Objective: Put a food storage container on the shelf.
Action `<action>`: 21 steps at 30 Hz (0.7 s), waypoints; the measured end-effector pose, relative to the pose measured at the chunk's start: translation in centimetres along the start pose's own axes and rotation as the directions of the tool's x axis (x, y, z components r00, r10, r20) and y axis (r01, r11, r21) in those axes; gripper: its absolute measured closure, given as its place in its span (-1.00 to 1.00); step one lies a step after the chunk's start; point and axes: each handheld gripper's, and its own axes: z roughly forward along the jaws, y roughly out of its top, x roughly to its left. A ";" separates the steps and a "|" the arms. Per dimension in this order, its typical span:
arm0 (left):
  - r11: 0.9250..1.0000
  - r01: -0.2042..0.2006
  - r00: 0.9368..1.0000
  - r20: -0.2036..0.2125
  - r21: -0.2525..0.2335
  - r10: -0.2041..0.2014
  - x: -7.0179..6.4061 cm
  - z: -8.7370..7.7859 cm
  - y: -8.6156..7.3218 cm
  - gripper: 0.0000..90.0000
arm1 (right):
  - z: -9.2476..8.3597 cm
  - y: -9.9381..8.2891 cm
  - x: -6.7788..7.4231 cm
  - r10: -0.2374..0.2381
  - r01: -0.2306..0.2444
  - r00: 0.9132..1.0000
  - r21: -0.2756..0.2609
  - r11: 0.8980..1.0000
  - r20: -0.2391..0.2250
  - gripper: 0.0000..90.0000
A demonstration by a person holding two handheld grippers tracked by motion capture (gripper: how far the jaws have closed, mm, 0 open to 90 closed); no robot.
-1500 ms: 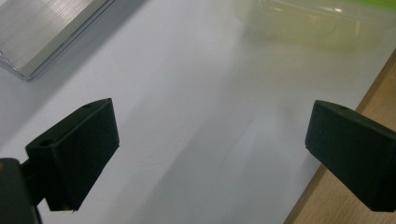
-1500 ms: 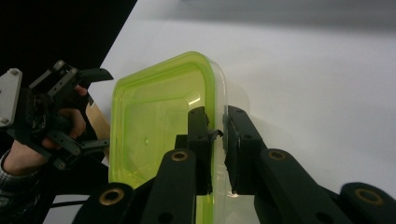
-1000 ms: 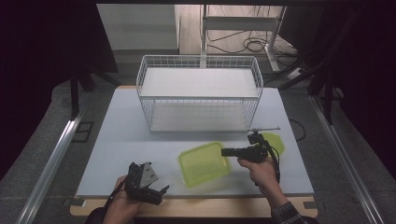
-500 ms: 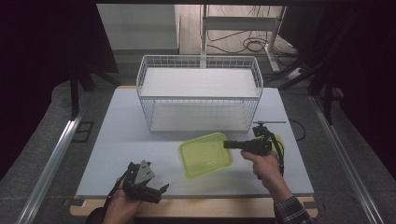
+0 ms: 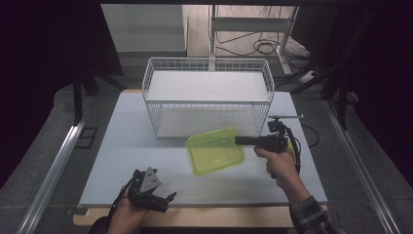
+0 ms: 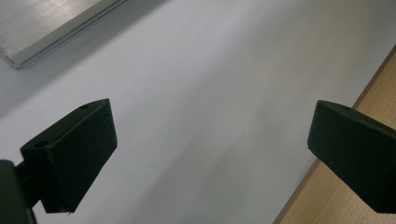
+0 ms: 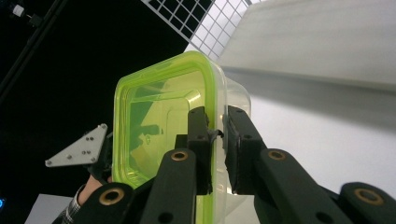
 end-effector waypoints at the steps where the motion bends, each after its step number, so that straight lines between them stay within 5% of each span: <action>1: 1.000 -0.001 1.000 0.001 -0.001 0.001 0.0 0.0 0.0 -0.97 | 0.0 0.0 0.0 0.000 0.000 1.000 0.000 1.000 0.000 0.80; 21: 1.000 -0.020 1.000 0.004 -0.006 0.020 -0.3 0.1 0.1 -0.97 | -1.6 5.5 2.5 -0.006 0.006 1.000 -0.068 0.998 0.003 0.80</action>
